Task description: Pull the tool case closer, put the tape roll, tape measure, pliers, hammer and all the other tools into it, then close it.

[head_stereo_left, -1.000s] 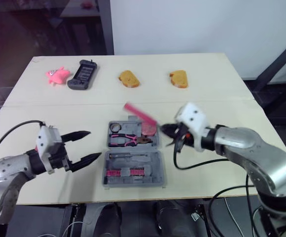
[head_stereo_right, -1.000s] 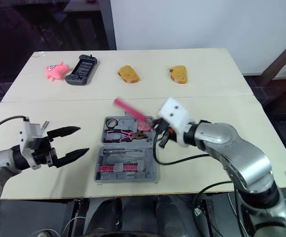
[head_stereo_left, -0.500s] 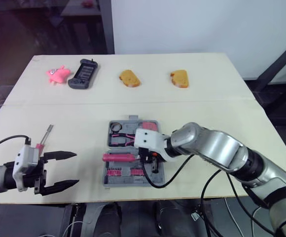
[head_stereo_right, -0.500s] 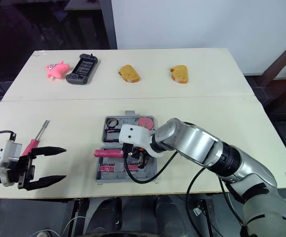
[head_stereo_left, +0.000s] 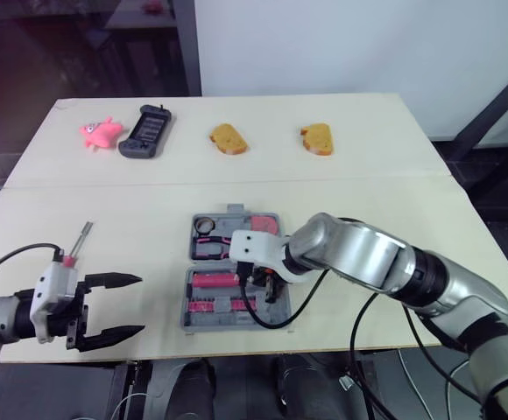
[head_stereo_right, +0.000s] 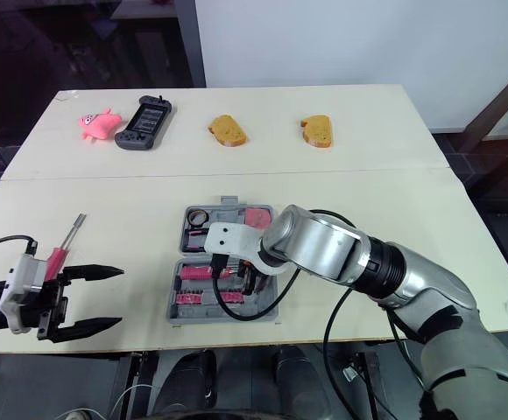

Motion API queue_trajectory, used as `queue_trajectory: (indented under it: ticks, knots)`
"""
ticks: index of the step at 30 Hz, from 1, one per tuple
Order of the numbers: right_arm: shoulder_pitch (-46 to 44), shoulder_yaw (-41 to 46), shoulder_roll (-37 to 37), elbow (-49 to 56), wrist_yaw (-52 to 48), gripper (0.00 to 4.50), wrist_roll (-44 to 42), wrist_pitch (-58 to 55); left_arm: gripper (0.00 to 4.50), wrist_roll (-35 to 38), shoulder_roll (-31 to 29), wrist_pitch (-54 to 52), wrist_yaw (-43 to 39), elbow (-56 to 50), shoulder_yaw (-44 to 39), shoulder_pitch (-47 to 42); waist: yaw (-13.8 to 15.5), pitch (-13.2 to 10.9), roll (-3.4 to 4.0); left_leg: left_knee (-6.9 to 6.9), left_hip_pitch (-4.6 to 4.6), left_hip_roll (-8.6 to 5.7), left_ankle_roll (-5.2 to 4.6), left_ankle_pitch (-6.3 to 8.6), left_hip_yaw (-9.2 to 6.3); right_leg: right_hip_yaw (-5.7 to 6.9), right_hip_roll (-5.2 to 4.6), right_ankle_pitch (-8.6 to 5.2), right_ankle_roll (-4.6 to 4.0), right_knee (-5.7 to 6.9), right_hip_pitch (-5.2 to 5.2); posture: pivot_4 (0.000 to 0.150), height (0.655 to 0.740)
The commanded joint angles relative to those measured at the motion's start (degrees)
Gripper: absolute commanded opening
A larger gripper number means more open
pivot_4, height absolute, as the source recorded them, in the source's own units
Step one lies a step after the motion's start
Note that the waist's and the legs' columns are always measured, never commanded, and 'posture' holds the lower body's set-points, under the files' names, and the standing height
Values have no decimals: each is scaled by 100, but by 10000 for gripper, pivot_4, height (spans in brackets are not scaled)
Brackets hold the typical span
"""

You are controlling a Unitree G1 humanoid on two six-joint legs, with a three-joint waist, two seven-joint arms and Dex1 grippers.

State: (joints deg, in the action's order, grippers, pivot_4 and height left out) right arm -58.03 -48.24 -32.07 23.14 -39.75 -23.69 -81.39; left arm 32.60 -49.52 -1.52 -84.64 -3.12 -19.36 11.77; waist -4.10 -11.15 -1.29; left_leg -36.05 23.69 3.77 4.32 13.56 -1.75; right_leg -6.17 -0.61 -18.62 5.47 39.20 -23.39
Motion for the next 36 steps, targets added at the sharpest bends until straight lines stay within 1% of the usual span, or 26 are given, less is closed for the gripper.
queue_trajectory:
  ticks: [1, 22, 36]
  knots:
    - [-181, -162, 55, 69, -50, 666, 50, 12, 45000, 12, -11, 104, -47, -159, -56, 66, -2, 0, 0, 1, 0, 0, 0, 0, 0, 0, 0, 0, 0, 0, -1, 1500, 7400]
    - [-101, -543, 556, -598, 4, 666, 404, 347, 45000, -22, 43, 231, -5, -168, -54, 153, -39, 0, 0, 0, 0, 2, 0, 0, -1, 0, 4, 2, 0, 5, -4, 1500, 7400]
    - [6, -536, 701, -794, -19, 666, 613, 598, 45000, -39, 71, 207, 77, -259, -51, 193, -158, 0, 0, 4, 0, 2, 0, 0, -2, 0, 4, 3, 1, 6, -4, 1500, 7400]
